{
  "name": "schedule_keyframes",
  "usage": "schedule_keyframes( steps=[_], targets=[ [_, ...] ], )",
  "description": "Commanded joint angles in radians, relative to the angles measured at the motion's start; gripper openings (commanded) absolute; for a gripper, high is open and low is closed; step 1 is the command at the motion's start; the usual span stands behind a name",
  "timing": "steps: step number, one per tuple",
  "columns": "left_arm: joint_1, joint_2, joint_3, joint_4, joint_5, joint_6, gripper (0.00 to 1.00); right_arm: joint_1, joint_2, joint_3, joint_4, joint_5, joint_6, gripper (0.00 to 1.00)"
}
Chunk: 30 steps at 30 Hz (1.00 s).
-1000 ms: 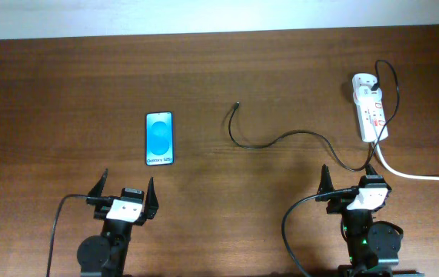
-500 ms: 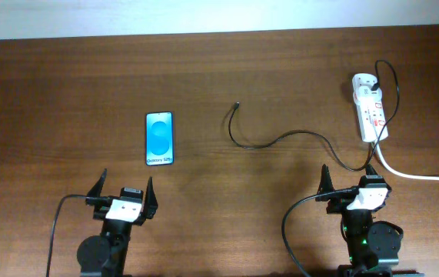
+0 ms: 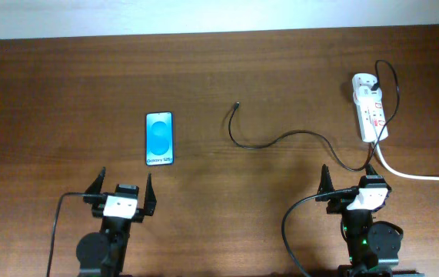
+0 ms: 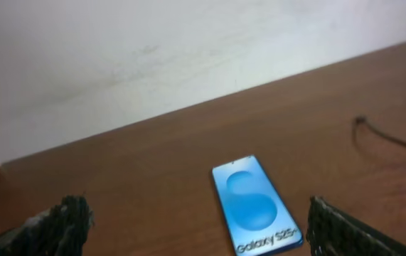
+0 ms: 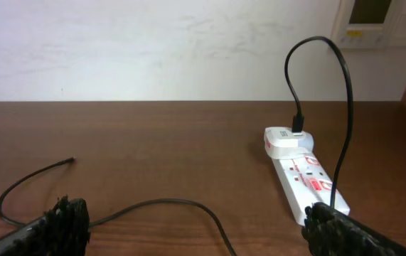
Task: Plug charger to phone and switch on socket
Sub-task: 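Reach the left gripper down and grasp the phone's top edge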
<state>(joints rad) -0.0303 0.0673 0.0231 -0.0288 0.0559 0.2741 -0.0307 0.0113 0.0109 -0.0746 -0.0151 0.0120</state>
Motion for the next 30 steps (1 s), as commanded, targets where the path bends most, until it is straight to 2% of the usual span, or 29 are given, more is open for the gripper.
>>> schedule_keyframes(
  steps=[1, 7, 10, 13, 17, 18, 21, 24, 25, 26, 30],
  targets=[
    [0.007, 0.183, 0.106, 0.084, 0.015, -0.105, 1.00, 0.007, -0.002, -0.005, -0.005, 0.005, 0.003, 0.99],
    [0.007, 0.542, 0.392, 0.083, 0.066, -0.106, 1.00, 0.007, -0.002, -0.005, -0.005, 0.005, 0.003, 0.98],
    [0.007, 0.727, 0.560, 0.019, 0.142, -0.106, 1.00, 0.007, -0.002, -0.005, -0.005, 0.005, 0.003, 0.98],
    [0.007, 0.972, 0.811, -0.182, 0.179, -0.106, 0.99, 0.007, -0.002, -0.005, -0.005, 0.005, 0.003, 0.98],
    [0.007, 1.298, 1.193, -0.627, 0.283, -0.105, 0.99, 0.007, -0.002, -0.005, -0.005, 0.005, 0.003, 0.99],
    [0.007, 1.346, 1.222, -0.692, 0.292, -0.105, 0.99, 0.007, -0.002, -0.005, -0.005, 0.005, 0.003, 0.98],
    [0.007, 1.444, 1.222, -0.757, 0.300, -0.105, 0.99, 0.007, -0.002, -0.005, -0.005, 0.005, 0.003, 0.99],
    [0.007, 1.500, 1.223, -0.740, 0.350, -0.105, 0.99, 0.007, -0.002, -0.005, -0.005, 0.005, 0.003, 0.98],
    [0.007, 1.510, 1.228, -0.730, 0.305, -0.169, 0.97, 0.007, -0.002, -0.005, -0.005, 0.005, 0.003, 0.98],
    [0.007, 1.546, 1.266, -0.746, 0.182, -0.286, 0.98, 0.007, -0.002, -0.005, -0.005, 0.005, 0.003, 0.98],
    [-0.007, 1.761, 1.587, -0.979, 0.066, -0.289, 1.00, 0.007, -0.002, -0.005, -0.005, 0.005, 0.003, 0.98]
  ],
)
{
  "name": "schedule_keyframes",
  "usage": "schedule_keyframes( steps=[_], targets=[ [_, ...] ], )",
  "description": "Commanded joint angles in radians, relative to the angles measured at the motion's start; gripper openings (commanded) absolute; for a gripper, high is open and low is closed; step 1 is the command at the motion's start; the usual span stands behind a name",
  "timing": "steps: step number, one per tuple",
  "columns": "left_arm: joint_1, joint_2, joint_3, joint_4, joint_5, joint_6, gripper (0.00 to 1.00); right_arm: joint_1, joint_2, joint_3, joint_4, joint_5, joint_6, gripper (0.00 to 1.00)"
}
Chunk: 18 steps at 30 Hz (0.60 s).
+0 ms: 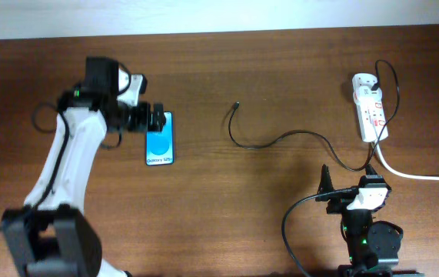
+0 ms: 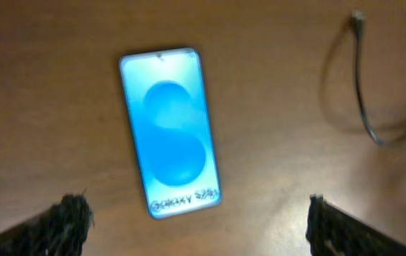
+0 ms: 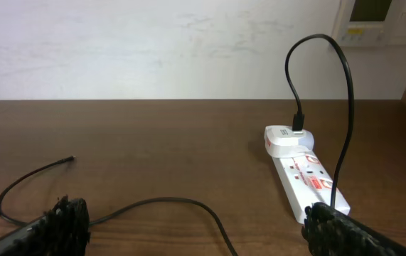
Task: Plug charger to phone and switch on socket
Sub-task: 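Reach the left gripper down and grasp the phone's top edge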
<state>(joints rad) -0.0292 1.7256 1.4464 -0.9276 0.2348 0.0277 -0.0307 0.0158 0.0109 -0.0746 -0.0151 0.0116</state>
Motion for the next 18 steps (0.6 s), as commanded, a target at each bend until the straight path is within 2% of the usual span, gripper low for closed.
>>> schedule_keyframes(
  steps=[1, 4, 8, 16, 18],
  targets=[
    [-0.033, 0.166, 0.248, -0.139, -0.168, -0.043, 0.99, 0.007, -0.007, -0.005, -0.005, 0.005, 0.003, 0.99],
    [-0.103, 0.266, 0.301, -0.170, -0.273, -0.142, 1.00, 0.007, -0.007, -0.005, -0.005, 0.005, 0.003, 0.98],
    [-0.120, 0.368, 0.301, -0.180, -0.264, -0.200, 0.99, 0.007, -0.007, -0.005, -0.005, 0.005, 0.003, 0.98],
    [-0.121, 0.484, 0.287, -0.151, -0.251, -0.186, 1.00, 0.007, -0.007, -0.005, -0.005, 0.005, 0.003, 0.98],
    [-0.121, 0.485, 0.273, -0.123, -0.250, -0.141, 0.99, 0.007, -0.007, -0.005, -0.005, 0.005, 0.003, 0.99]
  ],
)
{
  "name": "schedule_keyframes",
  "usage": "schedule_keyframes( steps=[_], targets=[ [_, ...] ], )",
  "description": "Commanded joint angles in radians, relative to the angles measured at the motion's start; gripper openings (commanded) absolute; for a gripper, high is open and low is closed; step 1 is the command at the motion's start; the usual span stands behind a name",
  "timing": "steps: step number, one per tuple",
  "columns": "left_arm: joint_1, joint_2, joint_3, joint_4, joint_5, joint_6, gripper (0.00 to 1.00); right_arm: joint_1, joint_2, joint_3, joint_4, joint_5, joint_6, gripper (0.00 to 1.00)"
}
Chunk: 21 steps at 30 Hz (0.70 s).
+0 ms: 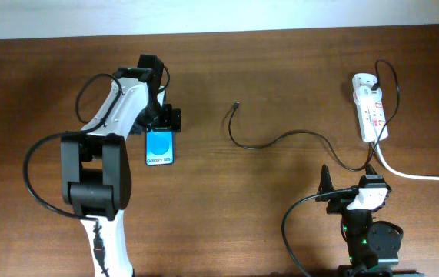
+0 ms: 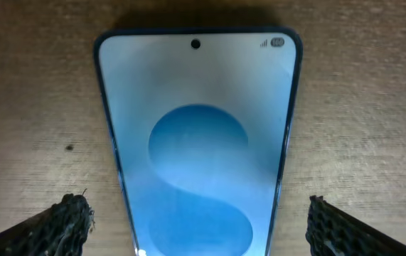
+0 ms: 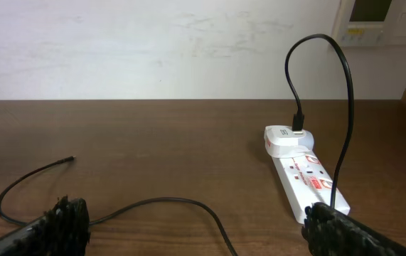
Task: Plug charger to phone and switch on socket
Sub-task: 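Reach the left gripper down and grasp the phone's top edge, then lift the phone with the left gripper and tilt it toward center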
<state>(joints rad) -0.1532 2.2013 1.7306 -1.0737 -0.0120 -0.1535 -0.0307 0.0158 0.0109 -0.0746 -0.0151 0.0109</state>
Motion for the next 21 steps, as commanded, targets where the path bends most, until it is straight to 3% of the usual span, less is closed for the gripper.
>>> schedule_keyframes(
  steps=[1, 16, 21],
  targets=[
    [0.004, 0.009, -0.012, 0.030, -0.004, 0.043, 1.00, 0.007, -0.007, -0.005, -0.005, 0.005, 0.004, 0.98],
    [0.004, 0.010, -0.111, 0.101, 0.017, 0.041, 0.99, 0.007, -0.007, -0.005, -0.005, 0.005, 0.004, 0.98],
    [0.004, 0.010, -0.113, 0.100, 0.034, -0.011, 1.00, 0.007, -0.007, -0.005, -0.005, 0.005, 0.004, 0.99]
  ],
)
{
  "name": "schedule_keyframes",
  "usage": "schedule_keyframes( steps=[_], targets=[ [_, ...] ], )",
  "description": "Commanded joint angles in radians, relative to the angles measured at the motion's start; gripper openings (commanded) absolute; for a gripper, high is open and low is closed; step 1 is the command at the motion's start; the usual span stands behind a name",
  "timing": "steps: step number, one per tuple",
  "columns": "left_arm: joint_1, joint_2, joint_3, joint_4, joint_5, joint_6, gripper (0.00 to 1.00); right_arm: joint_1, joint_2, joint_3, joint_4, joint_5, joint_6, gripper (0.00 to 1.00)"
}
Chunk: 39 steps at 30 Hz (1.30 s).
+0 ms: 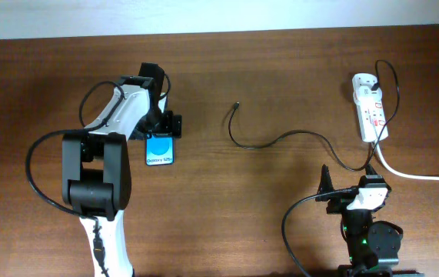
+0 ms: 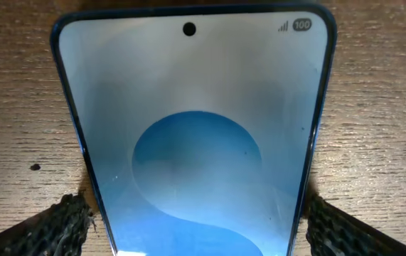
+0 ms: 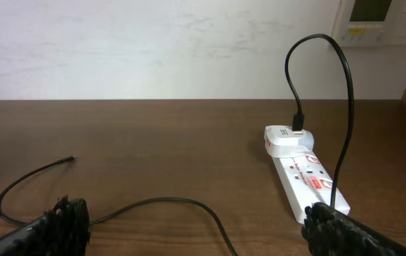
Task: Plug charger to phone and switch on socket
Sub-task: 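Lift the phone with the left gripper and tilt it toward center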
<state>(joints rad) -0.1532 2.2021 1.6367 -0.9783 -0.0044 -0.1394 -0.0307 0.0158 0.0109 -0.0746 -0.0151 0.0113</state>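
Observation:
A blue-screened phone (image 1: pixel 160 150) (image 2: pixel 192 142) lies flat on the brown table (image 1: pixel 227 208). My left gripper (image 1: pixel 160 127) (image 2: pixel 195 220) is down over its upper half, open, with one finger at each long edge. The black charger cable (image 1: pixel 281 140) (image 3: pixel 160 203) curls across the middle, its free plug (image 1: pixel 237 105) (image 3: pixel 71 161) lying loose on the wood. Its other end goes into a white adapter (image 1: pixel 364 81) (image 3: pixel 286 141) on the white socket strip (image 1: pixel 371 115) (image 3: pixel 306 178). My right gripper (image 1: pixel 350 185) (image 3: pixel 195 227) rests open near the front edge.
A thick white lead (image 1: pixel 419 175) runs from the strip off the right side. A pale wall (image 3: pixel 153 43) stands behind the table's far edge. The left arm (image 1: pixel 119 115) stretches over the table's left half.
My left gripper has sunk closer to the phone, which now fills the space between the open fingers. The right arm, cable and strip have not moved.
Both grippers first rested open at the front edge, phone and cable untouched. My left arm then reached out above the phone, later hung close over its top end, and now straddles it. The right arm stayed put throughout.

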Motion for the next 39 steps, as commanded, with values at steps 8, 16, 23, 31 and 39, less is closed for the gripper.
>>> schedule_keyframes(
  steps=[8, 16, 23, 31, 39],
  targets=[
    [0.004, 0.009, -0.024, 0.027, 0.027, -0.024, 0.99, 0.007, -0.007, -0.005, -0.005, 0.005, 0.004, 0.98],
    [0.005, 0.009, -0.131, 0.107, 0.027, -0.024, 0.96, 0.007, -0.007, -0.005, -0.005, 0.005, 0.004, 0.98],
    [0.005, 0.008, -0.127, 0.099, 0.027, -0.025, 0.85, 0.007, -0.007, -0.005, -0.005, 0.005, 0.004, 0.98],
    [0.005, 0.008, -0.030, 0.038, 0.027, -0.025, 0.73, 0.007, -0.007, -0.005, -0.005, 0.005, 0.004, 0.99],
    [0.005, 0.008, 0.061, -0.034, 0.027, -0.024, 0.70, 0.007, -0.007, -0.005, -0.005, 0.005, 0.004, 0.98]
  ],
)
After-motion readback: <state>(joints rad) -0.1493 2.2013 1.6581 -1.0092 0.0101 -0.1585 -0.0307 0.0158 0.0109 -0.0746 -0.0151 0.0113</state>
